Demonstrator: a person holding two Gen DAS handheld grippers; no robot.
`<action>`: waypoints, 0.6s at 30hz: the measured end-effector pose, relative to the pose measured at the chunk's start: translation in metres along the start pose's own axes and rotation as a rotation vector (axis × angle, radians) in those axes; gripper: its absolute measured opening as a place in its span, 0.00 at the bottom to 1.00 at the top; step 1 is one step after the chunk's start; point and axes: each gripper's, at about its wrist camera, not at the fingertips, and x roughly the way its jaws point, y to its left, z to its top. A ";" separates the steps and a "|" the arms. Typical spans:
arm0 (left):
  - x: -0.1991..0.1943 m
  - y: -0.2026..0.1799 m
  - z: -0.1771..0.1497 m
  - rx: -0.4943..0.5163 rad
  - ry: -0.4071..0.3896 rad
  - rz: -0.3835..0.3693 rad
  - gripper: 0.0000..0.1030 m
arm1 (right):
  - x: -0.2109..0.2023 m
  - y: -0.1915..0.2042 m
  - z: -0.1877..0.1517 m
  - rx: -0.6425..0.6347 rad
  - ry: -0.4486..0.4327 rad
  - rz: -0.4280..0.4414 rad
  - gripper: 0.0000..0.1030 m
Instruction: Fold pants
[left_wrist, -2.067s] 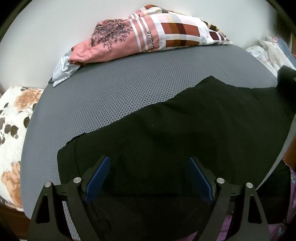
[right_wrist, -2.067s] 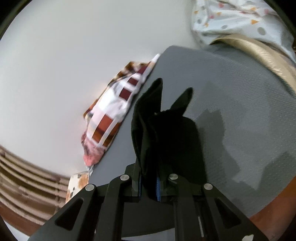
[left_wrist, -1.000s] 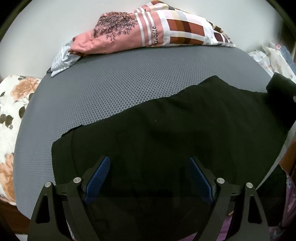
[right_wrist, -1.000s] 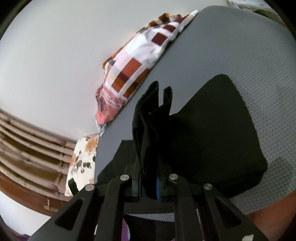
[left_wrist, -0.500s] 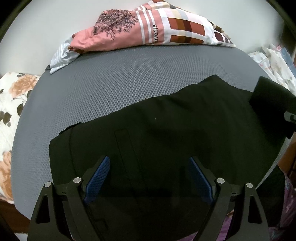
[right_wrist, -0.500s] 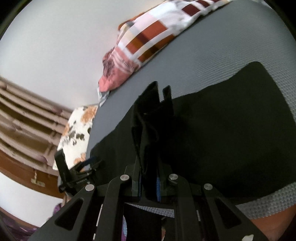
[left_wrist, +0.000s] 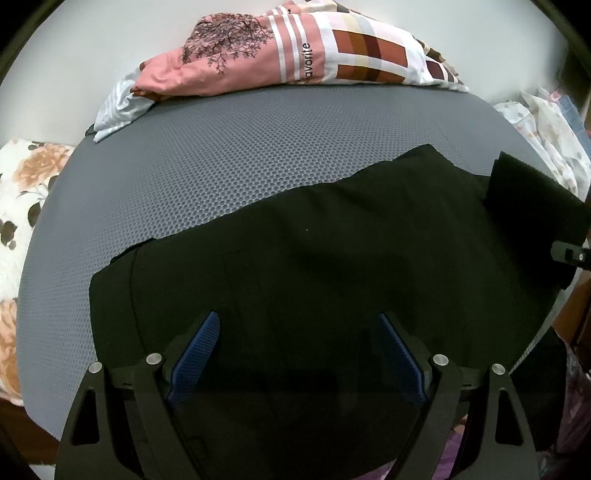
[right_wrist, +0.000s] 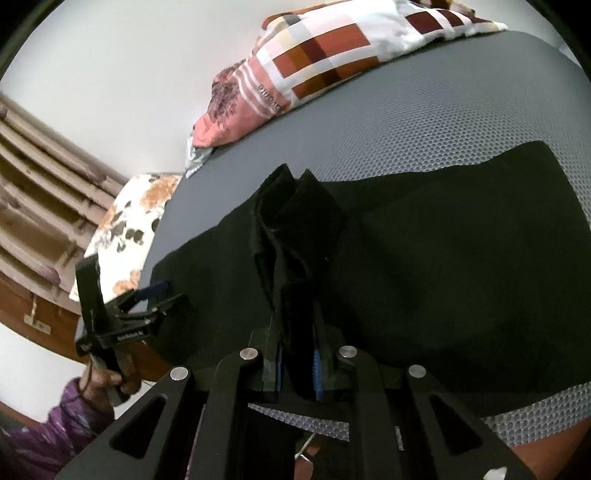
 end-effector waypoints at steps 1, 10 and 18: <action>0.001 -0.001 0.000 0.001 0.002 -0.001 0.84 | 0.002 0.002 -0.001 -0.014 0.005 -0.008 0.14; 0.002 -0.001 0.000 0.007 0.009 -0.002 0.84 | 0.017 0.015 -0.011 -0.080 0.054 0.004 0.43; 0.003 0.000 0.000 0.009 0.010 -0.005 0.84 | 0.006 0.005 -0.017 -0.016 0.074 0.259 0.51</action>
